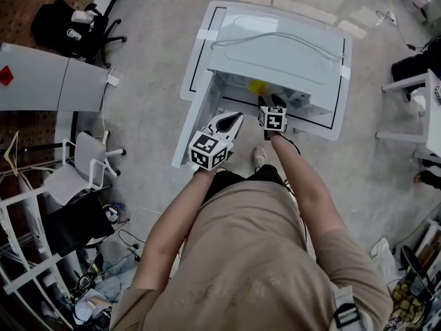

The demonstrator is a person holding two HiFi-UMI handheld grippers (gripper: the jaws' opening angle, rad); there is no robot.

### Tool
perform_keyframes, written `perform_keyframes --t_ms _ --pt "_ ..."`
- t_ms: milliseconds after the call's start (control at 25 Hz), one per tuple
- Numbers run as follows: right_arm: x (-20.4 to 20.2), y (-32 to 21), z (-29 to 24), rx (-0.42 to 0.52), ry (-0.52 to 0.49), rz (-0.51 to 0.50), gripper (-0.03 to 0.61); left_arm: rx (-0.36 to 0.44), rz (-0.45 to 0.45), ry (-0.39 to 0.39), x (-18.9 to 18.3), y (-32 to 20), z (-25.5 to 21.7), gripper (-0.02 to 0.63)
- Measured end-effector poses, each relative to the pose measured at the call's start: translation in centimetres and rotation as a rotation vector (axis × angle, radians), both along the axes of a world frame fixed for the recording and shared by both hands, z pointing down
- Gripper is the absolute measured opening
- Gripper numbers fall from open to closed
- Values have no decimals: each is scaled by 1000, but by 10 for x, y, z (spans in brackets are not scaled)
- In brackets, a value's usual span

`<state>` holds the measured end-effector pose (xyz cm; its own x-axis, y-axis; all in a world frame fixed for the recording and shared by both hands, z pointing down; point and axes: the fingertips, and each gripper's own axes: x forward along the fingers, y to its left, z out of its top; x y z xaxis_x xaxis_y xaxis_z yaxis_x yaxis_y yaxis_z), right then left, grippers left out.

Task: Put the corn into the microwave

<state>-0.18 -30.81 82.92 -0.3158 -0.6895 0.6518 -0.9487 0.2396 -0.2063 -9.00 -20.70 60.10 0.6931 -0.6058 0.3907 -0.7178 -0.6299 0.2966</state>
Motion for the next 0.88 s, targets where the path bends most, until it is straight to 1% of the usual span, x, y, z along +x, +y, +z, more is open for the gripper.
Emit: perform_keyframes --t_ms 200,360,480,600,680,800,880 --pt "1 -15 -1 -14 4 61 213 -10 -5 -4 -5 1 2 6" --pt "0 -26 0 -18 26 64 213 -9 -12 -8 -7 1 0 6" --pt "1 -26 -2 -21 65 66 213 -10 -20 -11 -7 2 1 6" --pt "-1 -28 -15 -9 120 53 213 -8 -26 -15 -8 2 2 6" --pt "-2 -29 -16 -13 151 34 213 -7 -32 -16 -8 3 1 6" --pt "-2 -33 -19 6 205 3 213 -4 -45 -15 -7 3 0 6" --pt "-3 -34 -24 19 205 -21 213 -3 -54 -12 -6 3 -2 6"
